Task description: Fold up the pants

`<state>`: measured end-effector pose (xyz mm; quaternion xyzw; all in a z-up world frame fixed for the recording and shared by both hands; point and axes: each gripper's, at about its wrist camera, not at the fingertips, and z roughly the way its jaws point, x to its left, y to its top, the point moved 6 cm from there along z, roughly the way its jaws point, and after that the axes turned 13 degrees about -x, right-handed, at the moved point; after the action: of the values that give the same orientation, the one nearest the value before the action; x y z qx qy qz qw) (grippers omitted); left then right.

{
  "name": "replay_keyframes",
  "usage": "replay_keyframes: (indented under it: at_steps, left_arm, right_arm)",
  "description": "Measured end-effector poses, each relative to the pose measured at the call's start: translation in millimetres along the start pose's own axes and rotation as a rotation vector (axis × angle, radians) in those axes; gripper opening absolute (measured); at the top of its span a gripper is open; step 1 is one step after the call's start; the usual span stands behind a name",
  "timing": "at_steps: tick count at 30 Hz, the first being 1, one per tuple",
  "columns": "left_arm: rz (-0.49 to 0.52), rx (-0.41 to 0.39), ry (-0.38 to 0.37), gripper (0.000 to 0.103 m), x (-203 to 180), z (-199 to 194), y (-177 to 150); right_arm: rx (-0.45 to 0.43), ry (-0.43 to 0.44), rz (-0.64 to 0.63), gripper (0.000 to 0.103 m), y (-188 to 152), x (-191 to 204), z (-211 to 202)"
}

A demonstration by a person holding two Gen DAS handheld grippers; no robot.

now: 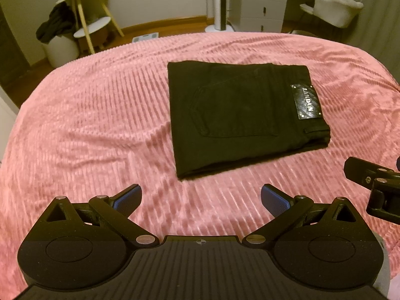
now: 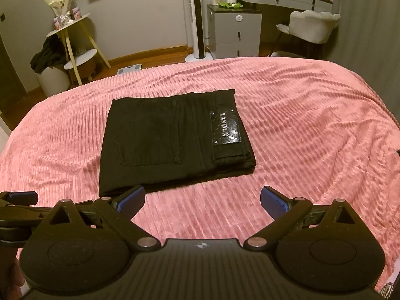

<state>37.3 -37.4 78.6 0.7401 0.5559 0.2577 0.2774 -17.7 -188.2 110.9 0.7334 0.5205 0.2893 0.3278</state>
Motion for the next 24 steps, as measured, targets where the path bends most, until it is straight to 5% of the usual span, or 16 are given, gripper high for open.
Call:
replay_keyframes:
  at_steps: [24]
  left_arm:
    - [-0.011, 0.002, -0.023, 0.103, -7.2, -3.1, 0.9]
  right_arm:
    - [-0.009, 0.004, 0.005, 0.099, 2.7, -3.7, -2.3]
